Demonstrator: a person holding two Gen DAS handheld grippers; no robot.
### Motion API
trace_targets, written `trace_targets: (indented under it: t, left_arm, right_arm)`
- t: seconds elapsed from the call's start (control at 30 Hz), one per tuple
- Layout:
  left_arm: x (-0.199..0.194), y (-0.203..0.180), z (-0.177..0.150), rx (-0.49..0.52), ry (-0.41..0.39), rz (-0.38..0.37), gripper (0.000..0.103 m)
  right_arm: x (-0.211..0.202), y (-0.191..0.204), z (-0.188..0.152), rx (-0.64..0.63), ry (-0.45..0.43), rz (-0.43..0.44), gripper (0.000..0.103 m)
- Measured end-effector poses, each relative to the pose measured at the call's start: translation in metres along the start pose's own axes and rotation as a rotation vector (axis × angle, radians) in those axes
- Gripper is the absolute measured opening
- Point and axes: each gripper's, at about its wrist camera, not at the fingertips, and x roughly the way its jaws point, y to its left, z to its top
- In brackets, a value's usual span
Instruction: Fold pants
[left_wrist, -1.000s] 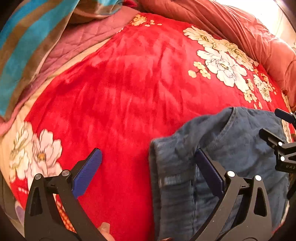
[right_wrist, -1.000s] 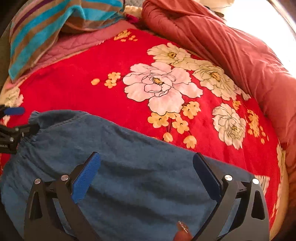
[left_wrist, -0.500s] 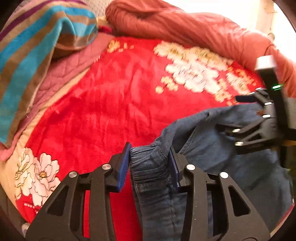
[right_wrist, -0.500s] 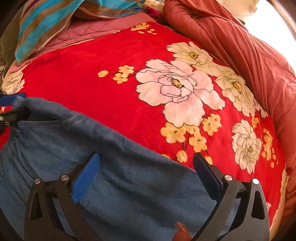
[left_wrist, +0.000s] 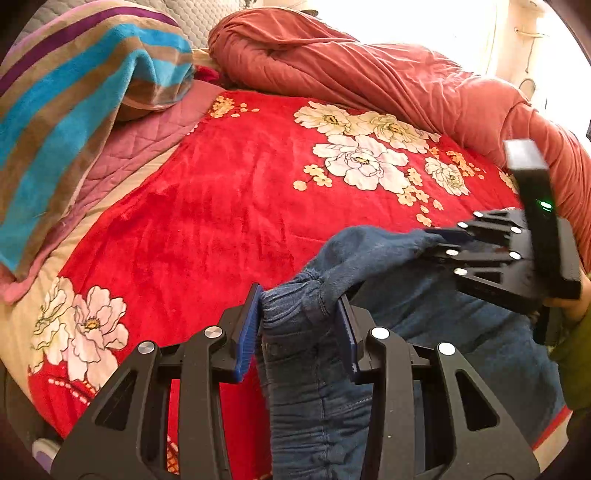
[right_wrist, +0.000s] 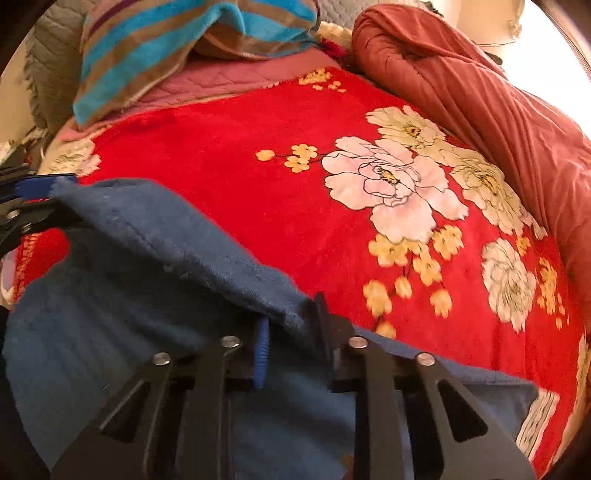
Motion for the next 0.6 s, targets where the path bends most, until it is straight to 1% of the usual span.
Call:
trace_targets:
  t: [0.17, 0.37, 0.47, 0.6]
  left_arm:
    - [-0.01, -0.004, -0.008, 0.017, -0.012, -0.001, 0.03]
    - [-0.033, -0.011, -0.02, 0.027, -0.04, -0.015, 0.03]
    - [-0.047, -0.011, -0.03, 0.023, -0.056, -0.025, 0.03]
    - [-0.062, -0.012, -0.048, 0.031, -0.052, -0.034, 0.03]
  right_arm:
    - [-0.043, -0.001, -0.026, 0.102, -0.072, 0.055, 0.014]
    - [-0.091, 0.015, -0.052, 0.168, -0.141, 0.094, 0.012]
    - [-0.109, 0.027, -0.066, 0.186, -0.157, 0.121, 0.012]
    - [-0.126, 0.049, -0.084, 0.191, -0.138, 0.148, 0.011]
